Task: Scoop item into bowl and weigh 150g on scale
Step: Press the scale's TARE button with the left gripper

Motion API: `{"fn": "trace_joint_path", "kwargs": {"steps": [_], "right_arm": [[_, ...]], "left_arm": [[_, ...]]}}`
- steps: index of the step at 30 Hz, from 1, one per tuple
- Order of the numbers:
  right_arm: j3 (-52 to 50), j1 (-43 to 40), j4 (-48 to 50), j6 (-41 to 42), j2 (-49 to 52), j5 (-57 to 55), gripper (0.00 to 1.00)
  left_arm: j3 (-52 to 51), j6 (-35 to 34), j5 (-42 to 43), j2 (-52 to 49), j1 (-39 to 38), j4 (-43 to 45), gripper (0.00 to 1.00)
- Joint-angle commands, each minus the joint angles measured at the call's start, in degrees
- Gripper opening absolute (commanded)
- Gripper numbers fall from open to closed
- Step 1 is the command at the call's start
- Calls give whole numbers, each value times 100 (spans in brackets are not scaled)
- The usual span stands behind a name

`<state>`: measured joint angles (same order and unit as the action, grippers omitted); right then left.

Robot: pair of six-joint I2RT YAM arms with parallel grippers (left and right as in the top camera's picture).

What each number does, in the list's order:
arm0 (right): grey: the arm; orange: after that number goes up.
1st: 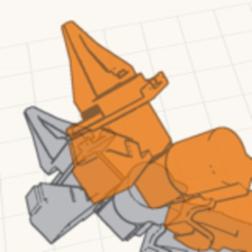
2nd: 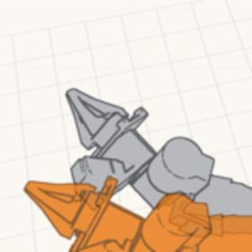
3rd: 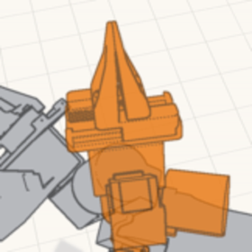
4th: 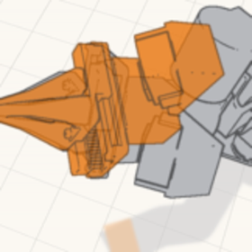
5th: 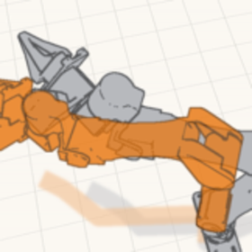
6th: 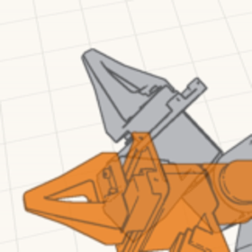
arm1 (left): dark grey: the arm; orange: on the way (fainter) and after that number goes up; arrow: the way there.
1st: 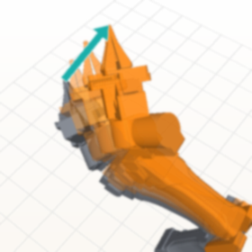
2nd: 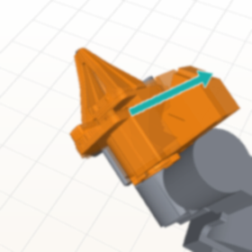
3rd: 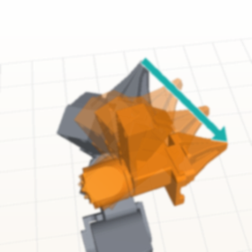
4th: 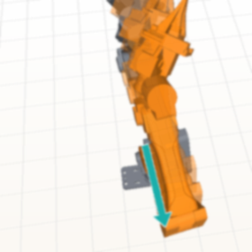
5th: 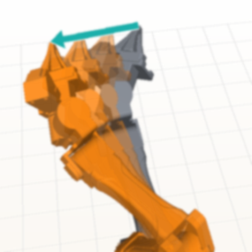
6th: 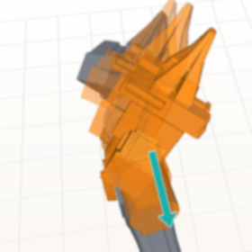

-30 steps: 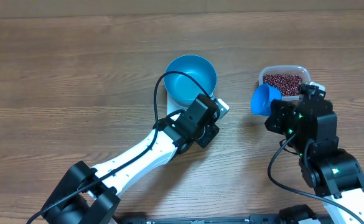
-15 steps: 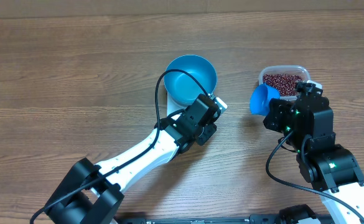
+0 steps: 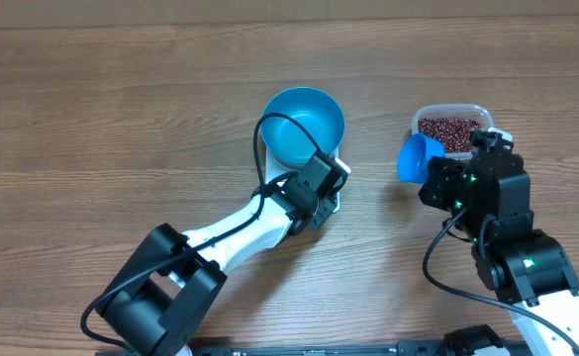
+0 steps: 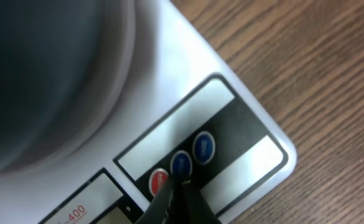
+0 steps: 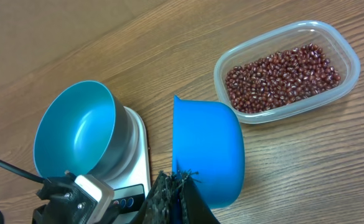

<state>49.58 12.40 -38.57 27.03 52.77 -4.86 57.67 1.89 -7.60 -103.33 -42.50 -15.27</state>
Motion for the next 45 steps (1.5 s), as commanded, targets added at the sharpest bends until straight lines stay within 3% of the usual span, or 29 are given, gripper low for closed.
{"fn": "trace_joint_path", "kwargs": {"steps": [1,16,28,45], "right_arm": [[192,-22,55,39,-20,-22,4],[192,-22,55,37,-20,-22,4],[192,-22,52,37,-20,-20,4],[192,-22,55,39,-20,-20,4]], "left_arm": [[-31,-81,-181,-42,15,109,4],[-31,-85,-376,-42,17,229,4],[-31,-485,-557,-44,15,149,4],[-31,-461,-369,-44,11,-59,4]]}}
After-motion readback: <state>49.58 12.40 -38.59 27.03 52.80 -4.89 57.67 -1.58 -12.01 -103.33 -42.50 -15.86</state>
